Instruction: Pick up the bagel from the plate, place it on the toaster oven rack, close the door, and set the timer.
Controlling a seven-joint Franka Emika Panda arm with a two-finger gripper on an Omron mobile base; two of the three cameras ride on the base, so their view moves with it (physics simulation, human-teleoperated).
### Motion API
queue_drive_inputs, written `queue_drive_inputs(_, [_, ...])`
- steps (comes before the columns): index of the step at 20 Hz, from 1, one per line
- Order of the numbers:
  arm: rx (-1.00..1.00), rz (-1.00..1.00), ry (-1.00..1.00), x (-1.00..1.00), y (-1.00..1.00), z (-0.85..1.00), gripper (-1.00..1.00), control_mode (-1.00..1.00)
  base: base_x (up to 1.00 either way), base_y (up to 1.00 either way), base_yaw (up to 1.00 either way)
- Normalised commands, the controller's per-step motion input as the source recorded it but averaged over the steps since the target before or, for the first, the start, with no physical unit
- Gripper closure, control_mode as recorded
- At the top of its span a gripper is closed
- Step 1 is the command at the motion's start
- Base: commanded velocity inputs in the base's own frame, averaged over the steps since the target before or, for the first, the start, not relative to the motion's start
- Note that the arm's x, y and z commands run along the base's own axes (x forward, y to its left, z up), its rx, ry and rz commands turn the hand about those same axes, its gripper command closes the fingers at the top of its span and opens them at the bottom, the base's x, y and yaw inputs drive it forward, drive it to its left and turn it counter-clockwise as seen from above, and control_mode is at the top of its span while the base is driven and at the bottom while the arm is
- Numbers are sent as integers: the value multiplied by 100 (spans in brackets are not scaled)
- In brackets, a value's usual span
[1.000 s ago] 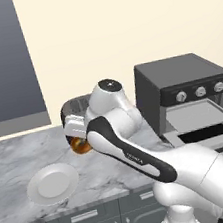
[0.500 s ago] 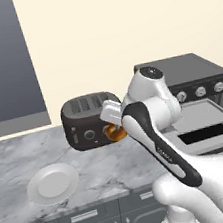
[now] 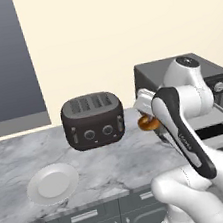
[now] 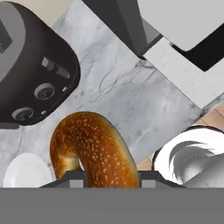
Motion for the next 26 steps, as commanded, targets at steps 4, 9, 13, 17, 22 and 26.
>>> queue_drive_inputs(4, [0,-13,3,1,-91,0,100,-100,0,0,0])
queue_drive_inputs(9, [0,-14,2,22,-94,0,100,-100,0,0,0])
queue_drive_inputs(13, [-1,-14,0,42,-88,-1,100,-100,0,0,0])
queue_drive_inputs(17, [-4,-10,0,41,-63,-23,100,-100,0,0,0])
queue_drive_inputs(22, [-6,-7,0,50,-41,-41,100,-100,0,0,0])
queue_drive_inputs(26, [-3,-2,0,48,-29,-48,100,-100,0,0,0])
